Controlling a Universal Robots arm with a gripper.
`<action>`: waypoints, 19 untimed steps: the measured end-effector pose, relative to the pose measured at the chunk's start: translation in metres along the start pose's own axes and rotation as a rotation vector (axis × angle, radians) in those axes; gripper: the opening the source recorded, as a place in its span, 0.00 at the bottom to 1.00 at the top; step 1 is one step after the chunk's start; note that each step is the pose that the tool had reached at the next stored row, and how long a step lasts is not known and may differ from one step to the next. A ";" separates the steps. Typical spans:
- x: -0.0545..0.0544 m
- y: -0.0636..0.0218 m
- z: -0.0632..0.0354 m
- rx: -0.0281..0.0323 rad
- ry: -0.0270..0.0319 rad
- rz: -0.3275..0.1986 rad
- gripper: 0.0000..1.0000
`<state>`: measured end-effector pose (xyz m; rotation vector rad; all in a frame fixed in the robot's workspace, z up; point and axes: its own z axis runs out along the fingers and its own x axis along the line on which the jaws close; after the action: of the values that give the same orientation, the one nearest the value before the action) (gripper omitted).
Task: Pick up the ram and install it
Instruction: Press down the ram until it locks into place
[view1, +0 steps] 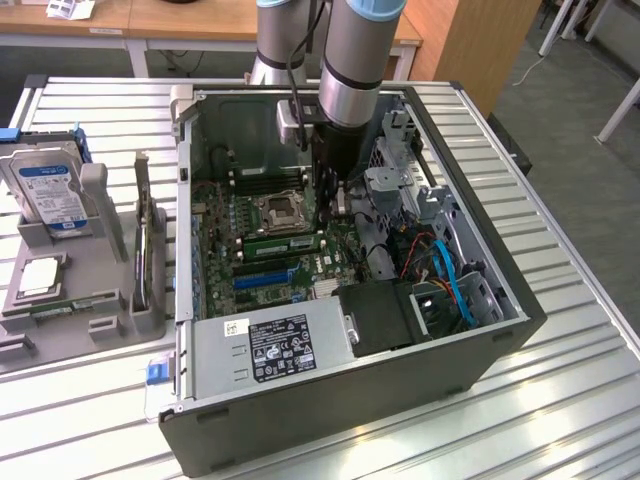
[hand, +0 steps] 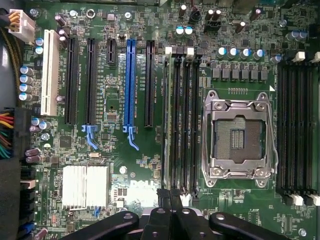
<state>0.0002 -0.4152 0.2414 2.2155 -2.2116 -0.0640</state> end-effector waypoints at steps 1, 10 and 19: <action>0.000 0.0000 0.0000 -0.0001 0.0002 0.000 0.10; 0.000 -0.0002 0.0055 0.0000 -0.0005 0.000 0.10; 0.000 -0.0003 0.0083 0.0001 -0.0007 0.000 0.10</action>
<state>0.0002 -0.4152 0.2330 2.2159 -2.2119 -0.0647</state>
